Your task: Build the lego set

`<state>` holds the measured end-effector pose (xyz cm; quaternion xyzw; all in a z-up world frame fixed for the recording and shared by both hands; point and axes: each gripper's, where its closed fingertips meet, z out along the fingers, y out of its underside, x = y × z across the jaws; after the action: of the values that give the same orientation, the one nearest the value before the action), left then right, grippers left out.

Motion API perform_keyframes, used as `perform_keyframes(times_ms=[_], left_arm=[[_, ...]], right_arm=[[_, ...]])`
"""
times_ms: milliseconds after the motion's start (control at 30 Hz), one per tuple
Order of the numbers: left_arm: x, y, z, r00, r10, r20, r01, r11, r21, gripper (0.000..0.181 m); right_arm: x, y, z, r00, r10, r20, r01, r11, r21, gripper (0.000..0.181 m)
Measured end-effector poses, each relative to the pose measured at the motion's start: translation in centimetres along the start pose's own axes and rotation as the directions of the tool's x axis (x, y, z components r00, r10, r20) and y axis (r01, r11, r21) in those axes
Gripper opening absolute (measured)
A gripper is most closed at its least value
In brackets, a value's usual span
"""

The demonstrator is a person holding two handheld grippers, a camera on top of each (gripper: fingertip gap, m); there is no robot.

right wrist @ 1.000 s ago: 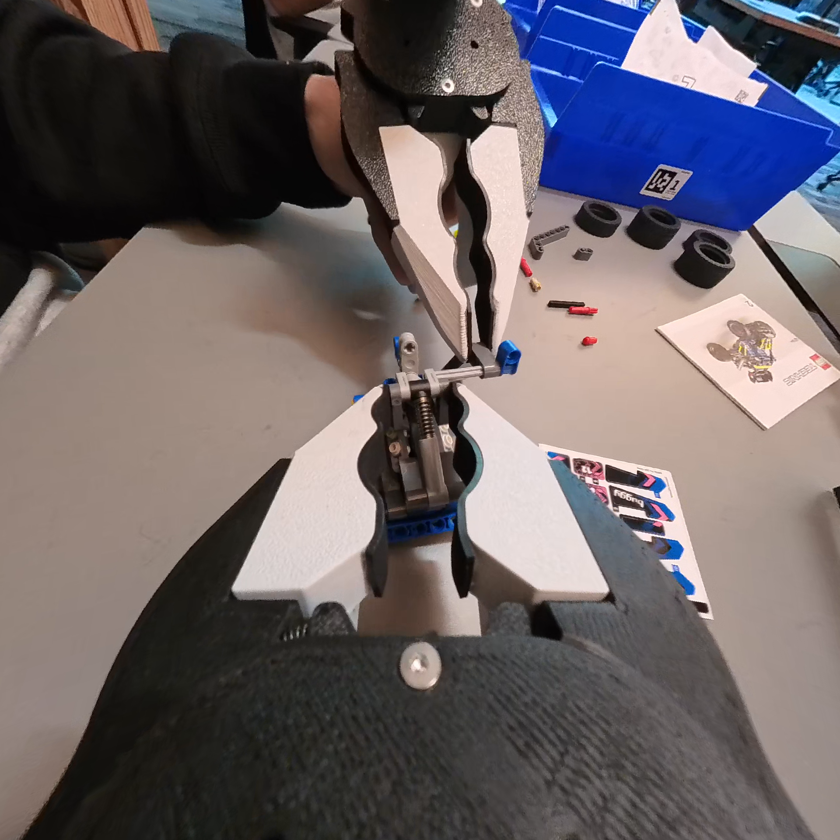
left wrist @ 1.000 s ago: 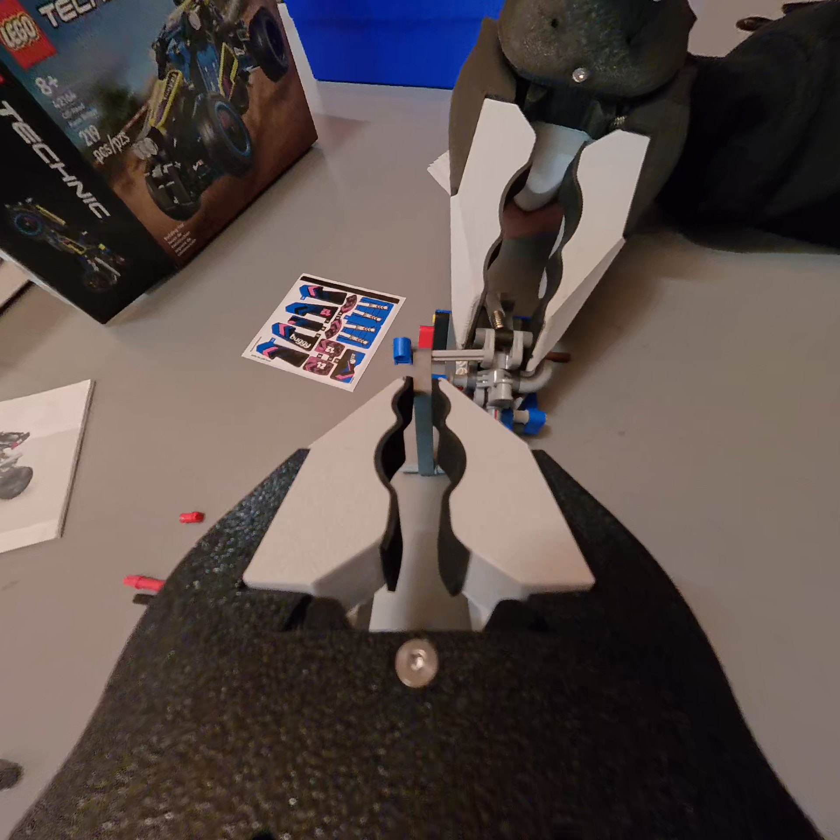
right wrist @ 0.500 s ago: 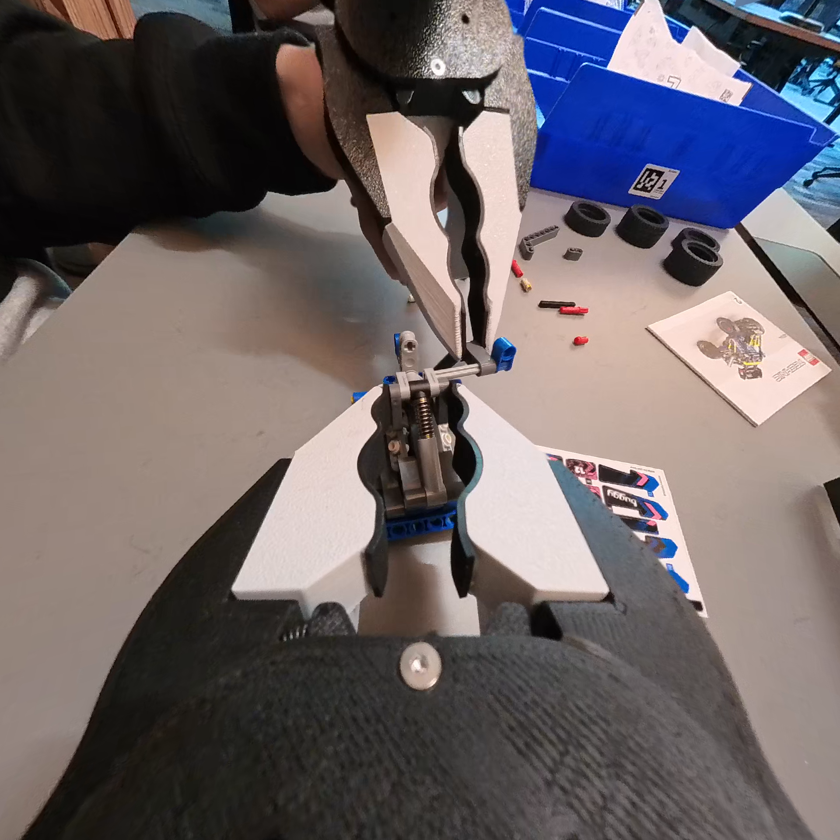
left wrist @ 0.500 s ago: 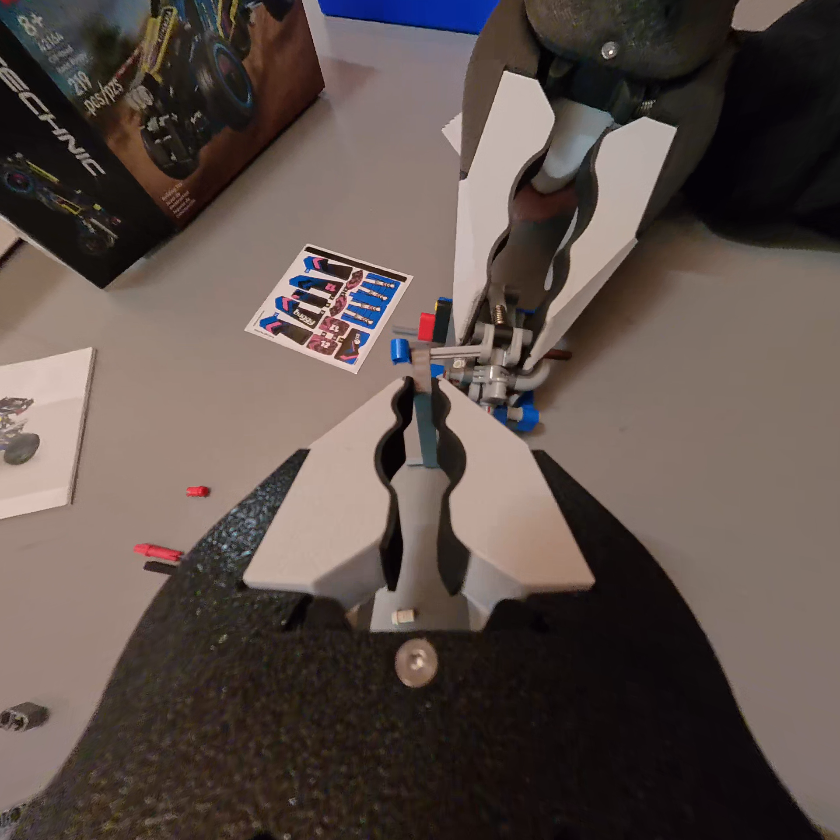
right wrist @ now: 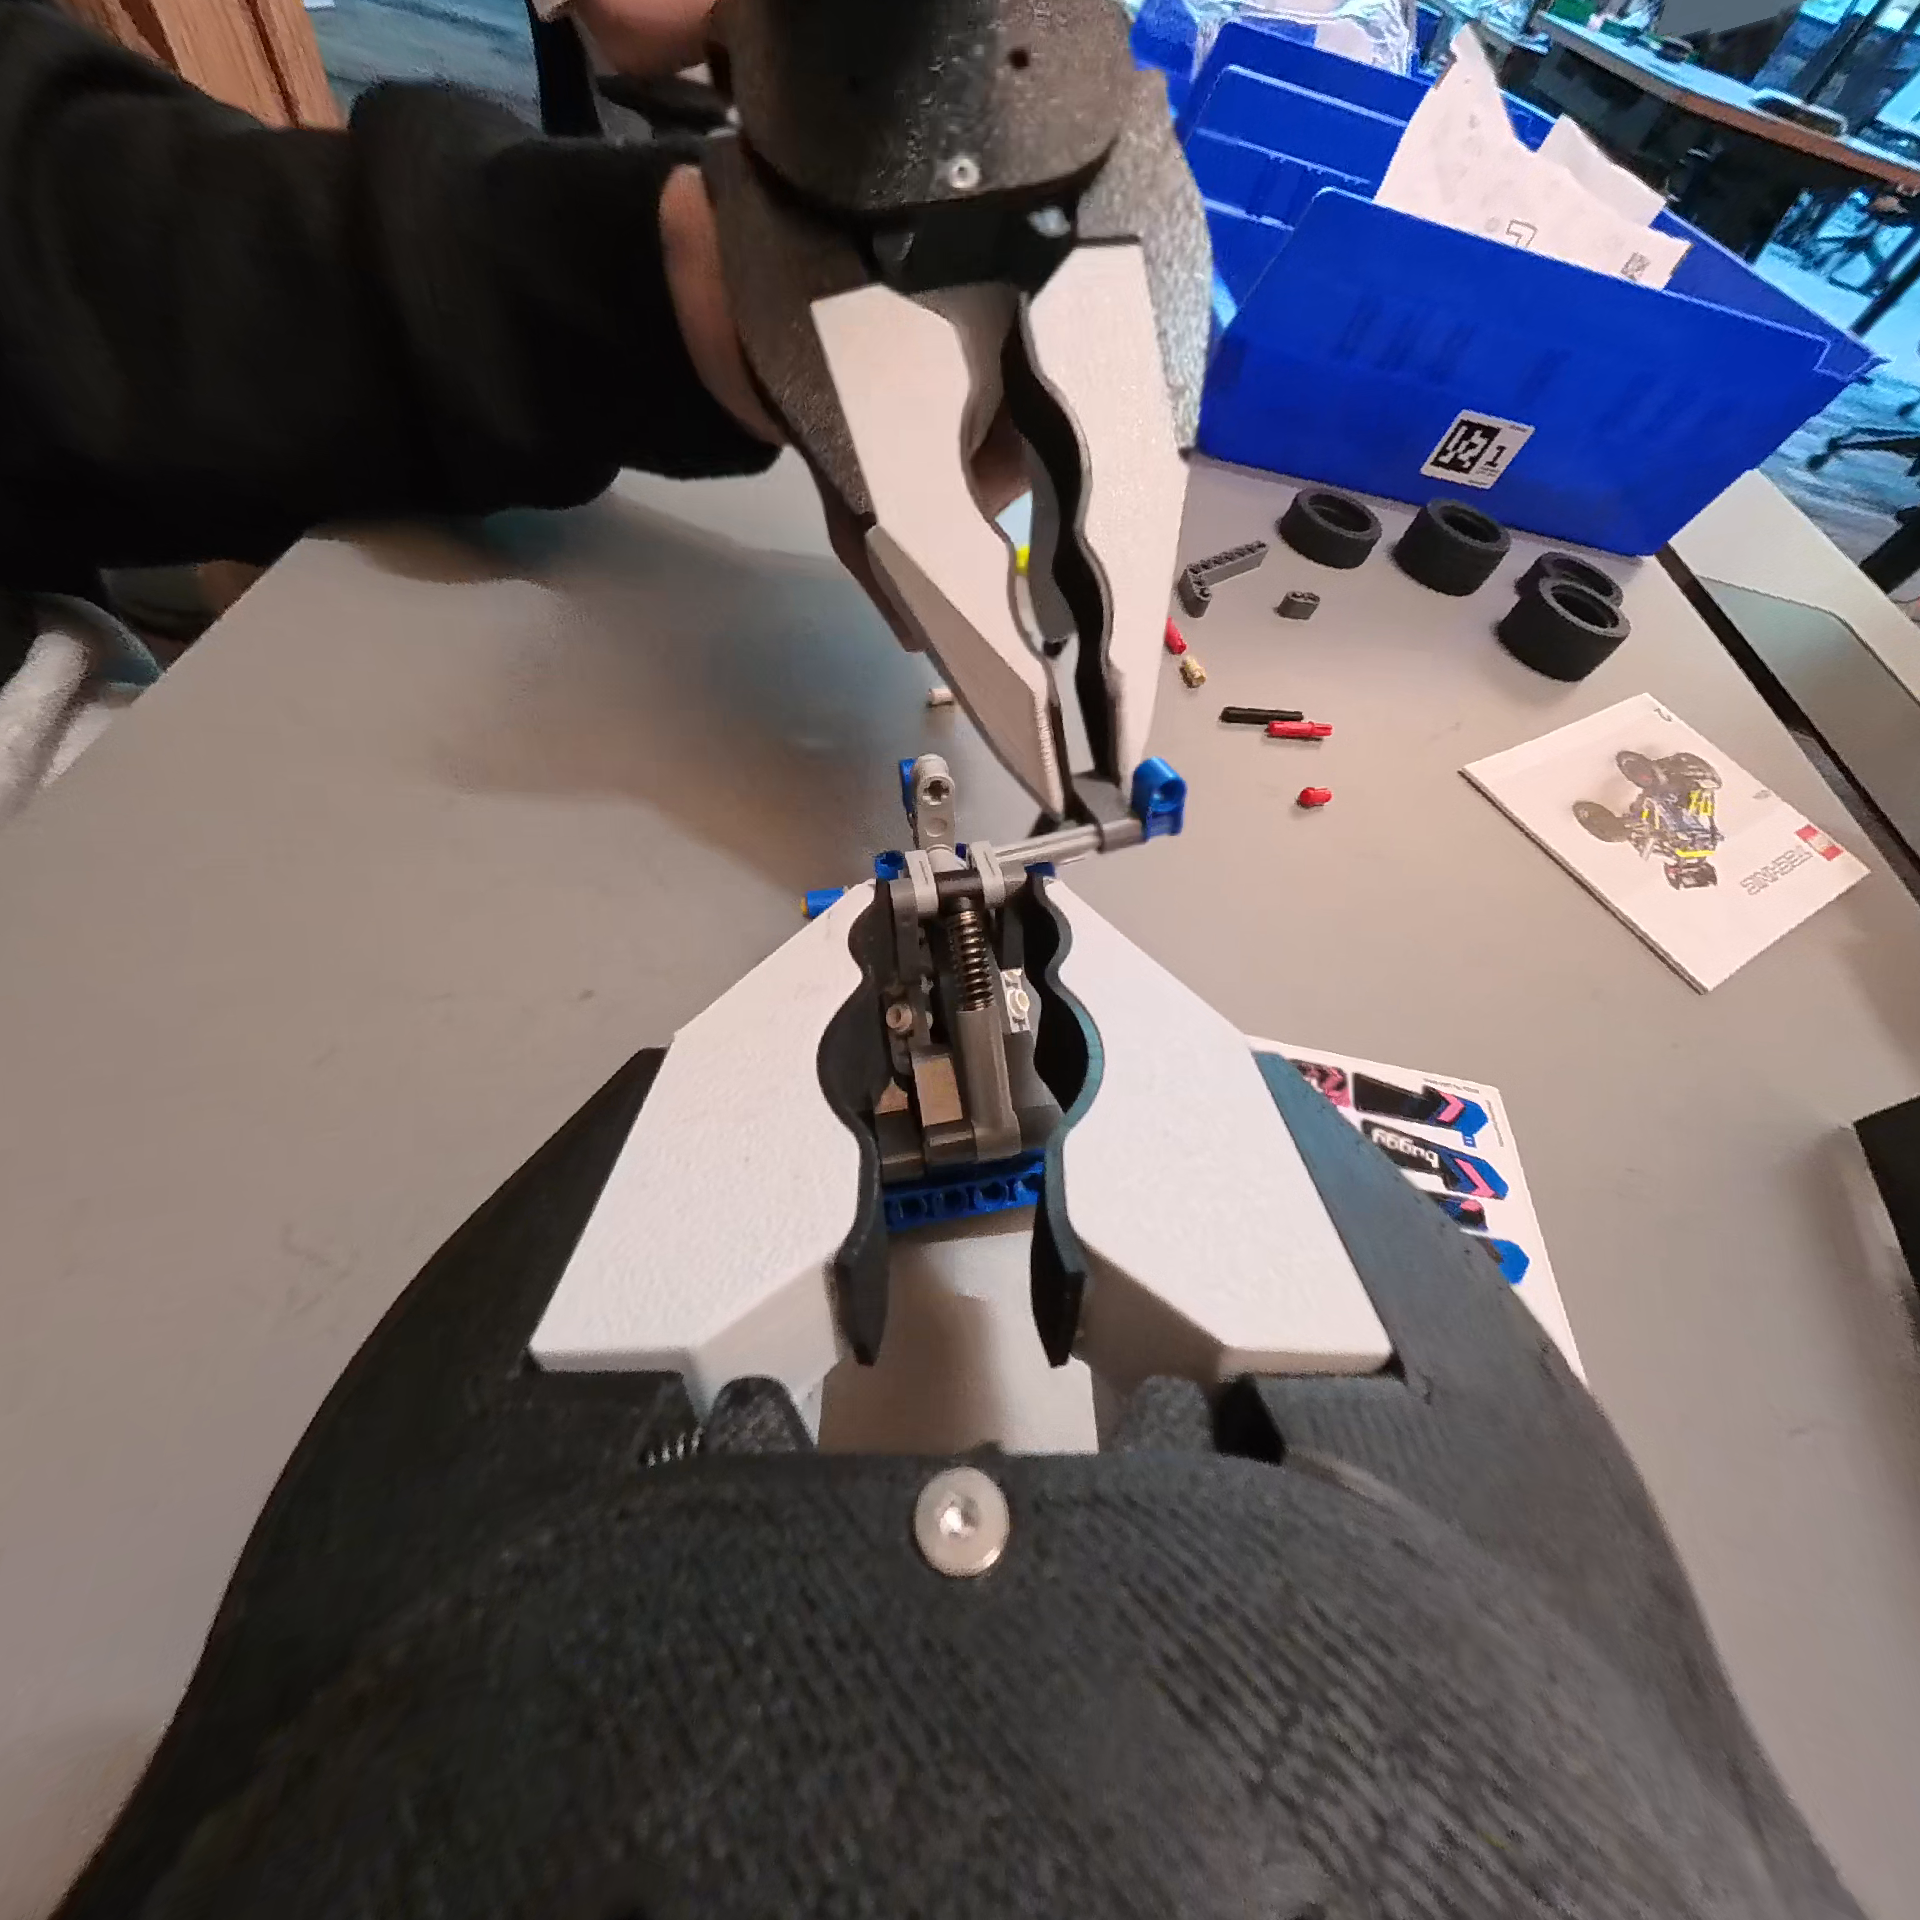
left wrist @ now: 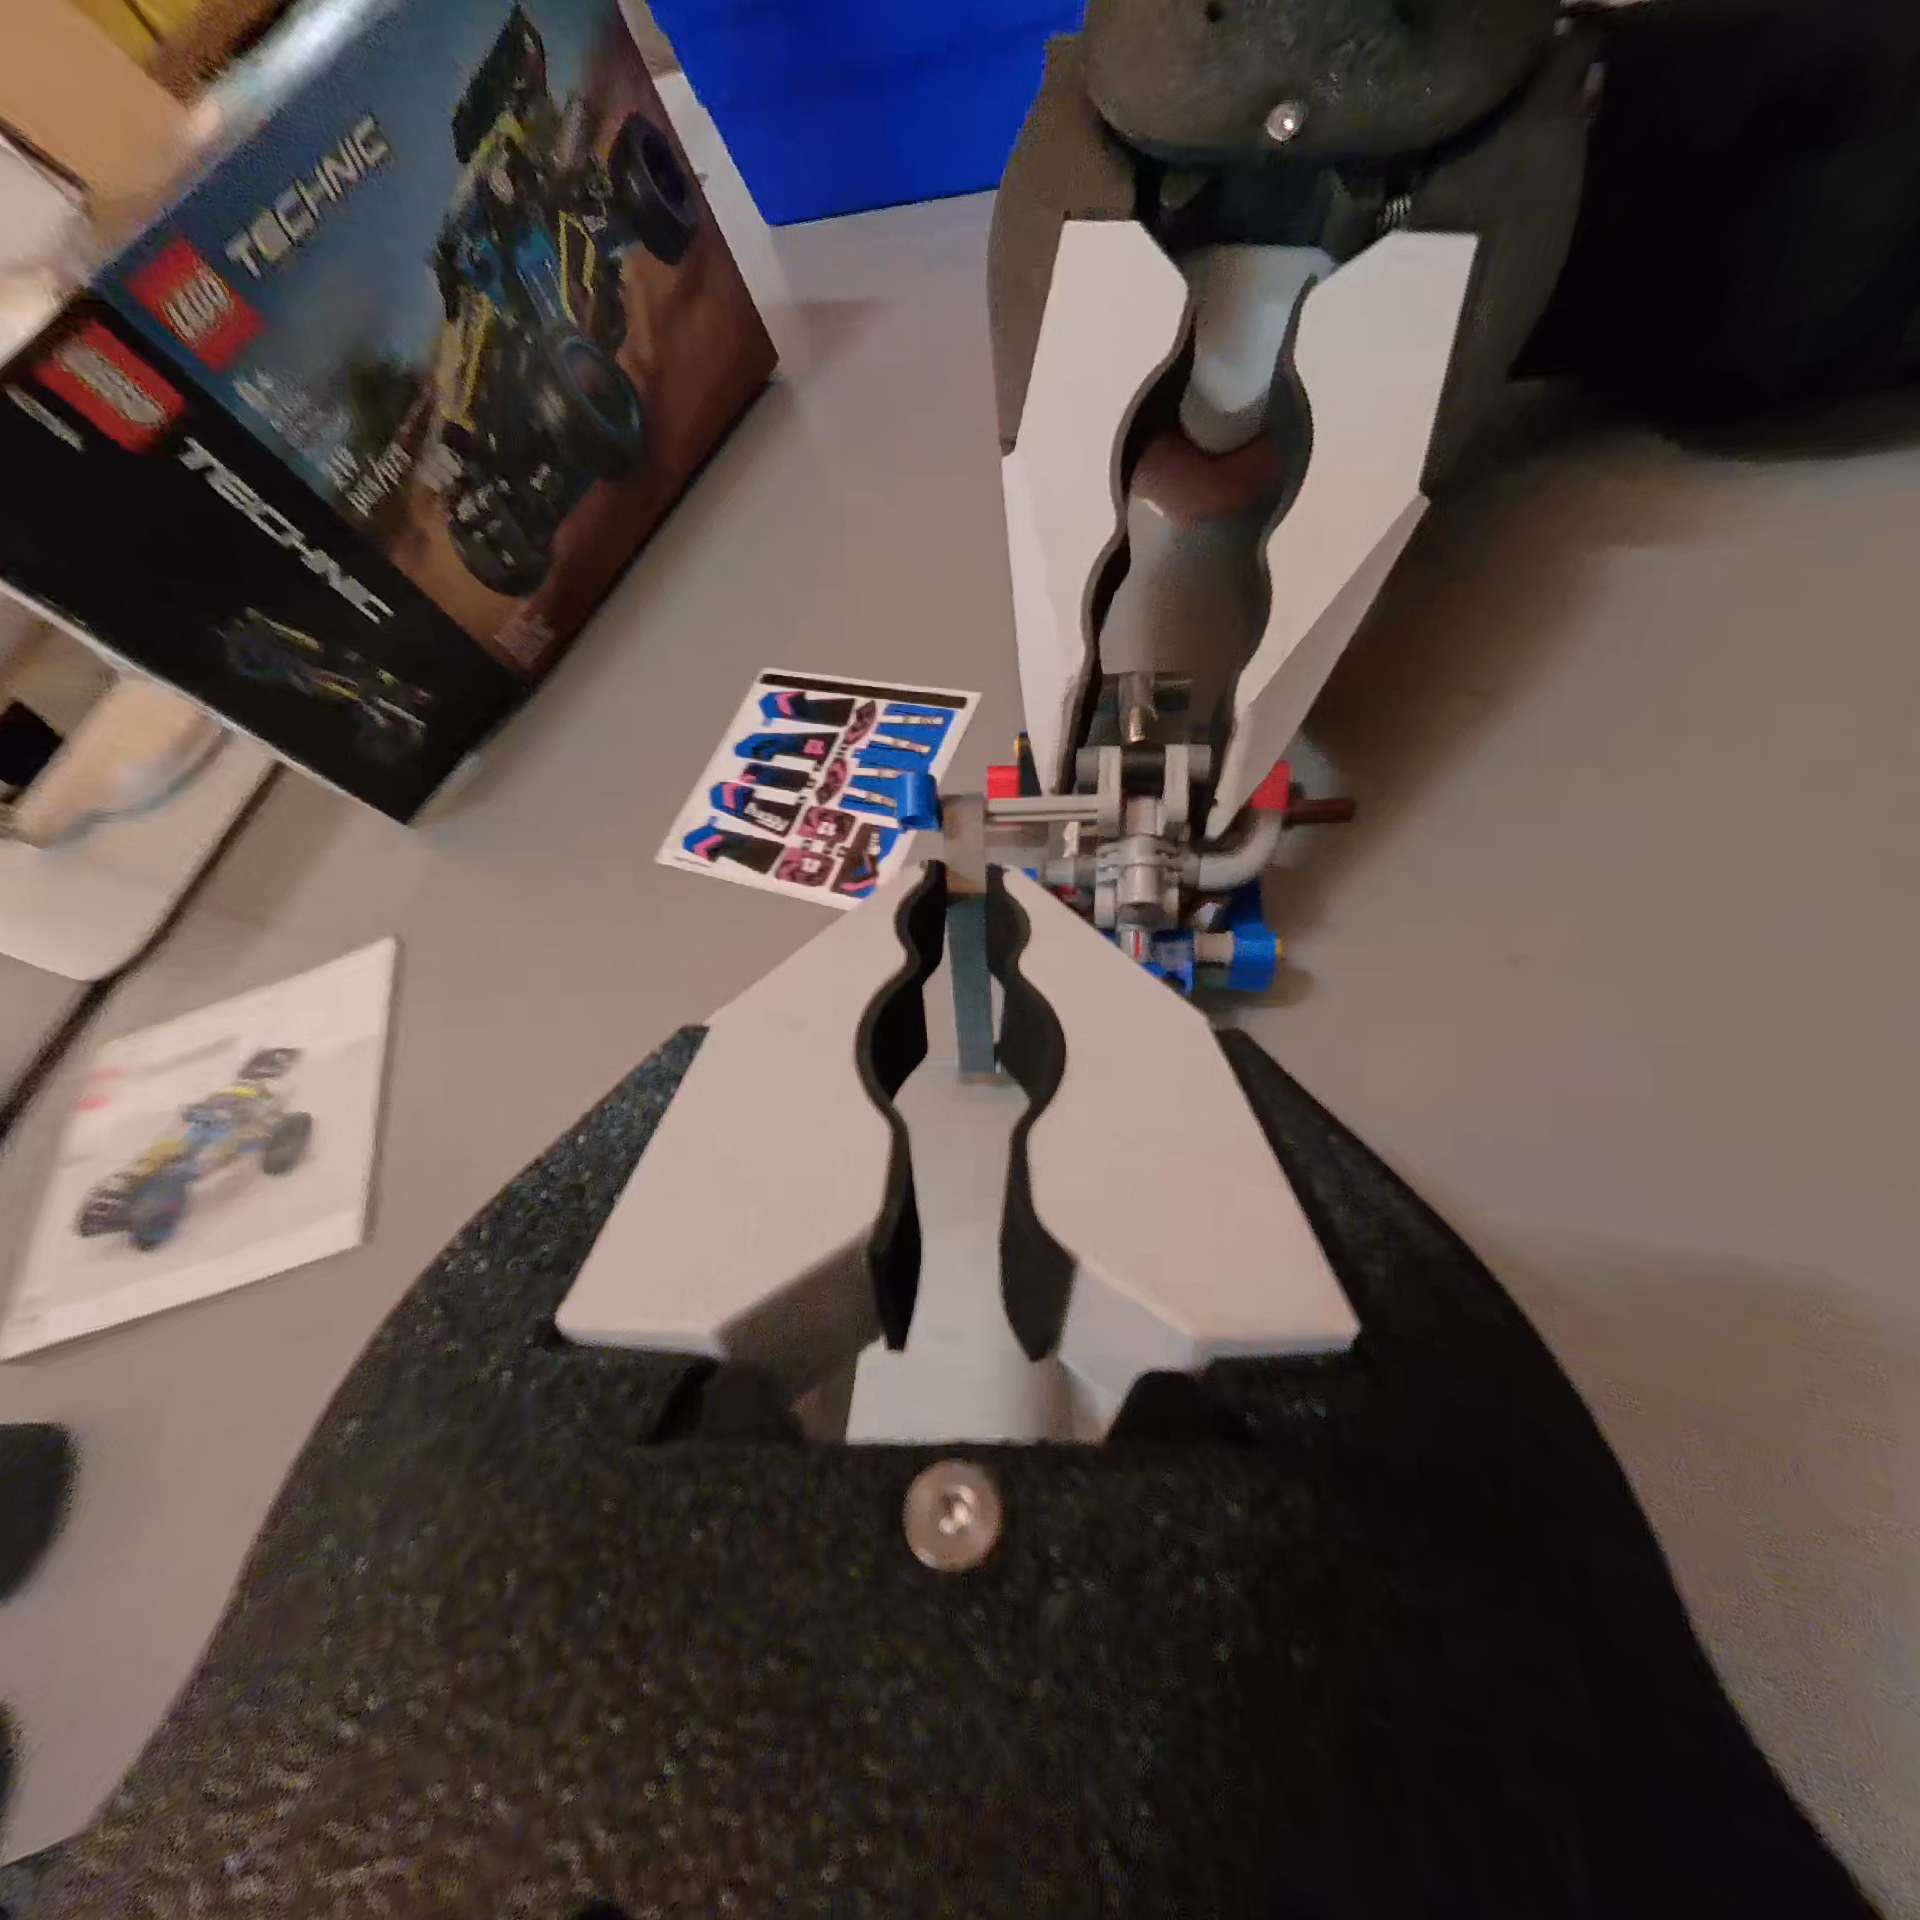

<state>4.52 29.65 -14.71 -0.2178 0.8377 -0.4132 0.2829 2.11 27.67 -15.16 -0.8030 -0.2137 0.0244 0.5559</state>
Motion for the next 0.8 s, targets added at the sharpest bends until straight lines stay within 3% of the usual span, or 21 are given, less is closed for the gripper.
perform_keyframes(times_ms=[67, 367, 467, 600, 700, 800], left_arm=[[-0.2, 0.0, 0.2, 0.999, 0.031, 0.033, -0.030, 0.999, -0.015, 0.005], [0.2, 1.0, -0.4, 0.997, -0.072, 0.016, 0.074, 0.973, -0.219, 0.005], [-0.2, 0.5, -1.1, 0.999, -0.034, 0.040, 0.043, 0.969, -0.243, 0.005], [-0.8, -0.5, -1.7, 0.987, 0.134, 0.090, -0.106, 0.959, -0.264, 0.005], [-1.2, -1.1, -1.7, 0.968, 0.217, 0.129, -0.186, 0.958, -0.216, 0.004], [-1.7, -2.3, -2.1, 0.957, 0.235, 0.170, -0.224, 0.971, -0.085, 0.005]], right_arm=[[0.3, 0.2, -0.1, 1.000, 0.009, -0.013, -0.009, 1.000, -0.010, 0.023], [0.0, 0.2, 0.5, 0.996, -0.082, -0.040, 0.080, 0.996, -0.045, 0.024], [0.0, -0.4, 0.7, 0.985, -0.155, -0.078, 0.151, 0.987, -0.059, 0.023], [0.5, -1.2, 0.6, 0.963, -0.230, -0.141, 0.219, 0.972, -0.087, 0.023], [0.8, -1.3, 0.6, 0.945, -0.273, -0.182, 0.255, 0.960, -0.119, 0.023], [1.2, -2.3, -0.1, 0.943, -0.251, -0.219, 0.242, 0.968, -0.069, 0.023]])
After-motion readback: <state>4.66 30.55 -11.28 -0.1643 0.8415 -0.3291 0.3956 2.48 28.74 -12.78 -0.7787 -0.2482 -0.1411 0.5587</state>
